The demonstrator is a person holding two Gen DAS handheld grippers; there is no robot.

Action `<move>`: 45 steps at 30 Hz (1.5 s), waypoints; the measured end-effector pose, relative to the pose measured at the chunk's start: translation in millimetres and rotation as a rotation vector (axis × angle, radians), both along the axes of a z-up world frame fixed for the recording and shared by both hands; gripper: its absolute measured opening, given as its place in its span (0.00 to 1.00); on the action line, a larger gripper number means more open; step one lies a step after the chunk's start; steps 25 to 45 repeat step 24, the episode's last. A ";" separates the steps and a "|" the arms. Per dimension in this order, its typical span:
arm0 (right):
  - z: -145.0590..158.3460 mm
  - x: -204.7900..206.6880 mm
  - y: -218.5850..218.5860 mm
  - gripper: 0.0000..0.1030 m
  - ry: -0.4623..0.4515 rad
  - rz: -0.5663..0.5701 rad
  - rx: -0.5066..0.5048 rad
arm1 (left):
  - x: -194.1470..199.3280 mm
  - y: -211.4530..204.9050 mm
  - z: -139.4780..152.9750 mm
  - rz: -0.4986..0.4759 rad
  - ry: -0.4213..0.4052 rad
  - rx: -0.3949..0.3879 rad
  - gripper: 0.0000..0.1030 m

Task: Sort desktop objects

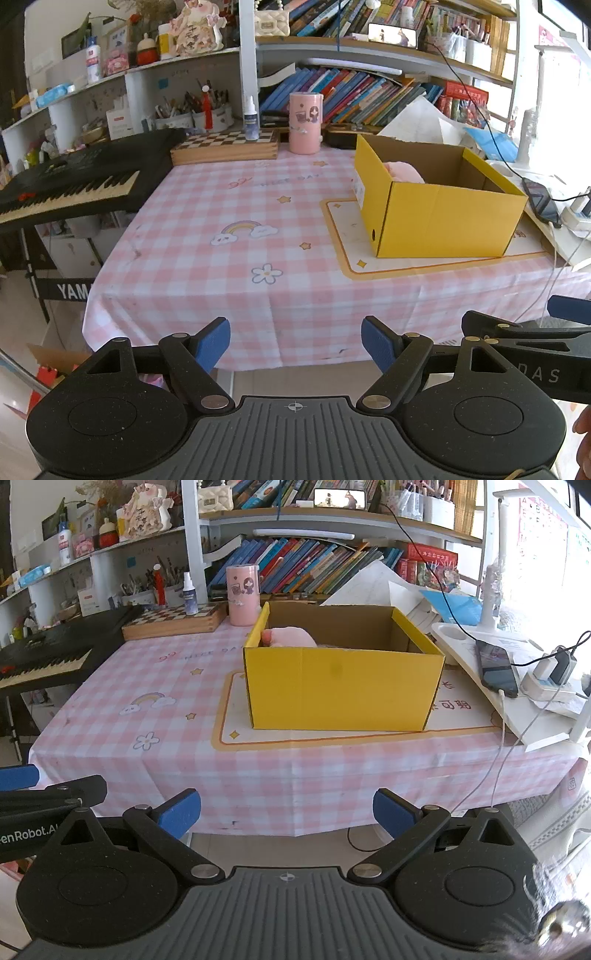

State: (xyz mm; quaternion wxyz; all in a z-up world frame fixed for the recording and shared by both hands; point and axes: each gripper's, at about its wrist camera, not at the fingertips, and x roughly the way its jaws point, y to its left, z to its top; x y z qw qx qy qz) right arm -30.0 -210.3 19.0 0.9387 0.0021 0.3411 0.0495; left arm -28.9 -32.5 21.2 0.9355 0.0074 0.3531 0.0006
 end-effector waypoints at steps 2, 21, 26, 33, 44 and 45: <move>-0.8 -0.8 0.7 0.98 0.001 0.001 -0.001 | 0.1 0.7 -0.4 0.000 0.002 -0.003 0.78; -2.6 4.0 7.1 0.98 0.021 0.005 -0.011 | 3.8 5.2 -6.1 0.012 0.006 -0.004 0.78; -3.1 5.1 8.5 0.98 0.023 0.007 -0.014 | 6.4 5.7 -8.2 0.012 0.026 -0.010 0.78; -3.1 5.1 8.5 0.98 0.023 0.007 -0.014 | 6.4 5.7 -8.2 0.012 0.026 -0.010 0.78; -3.1 5.1 8.5 0.98 0.023 0.007 -0.014 | 6.4 5.7 -8.2 0.012 0.026 -0.010 0.78; -3.1 5.1 8.5 0.98 0.023 0.007 -0.014 | 6.4 5.7 -8.2 0.012 0.026 -0.010 0.78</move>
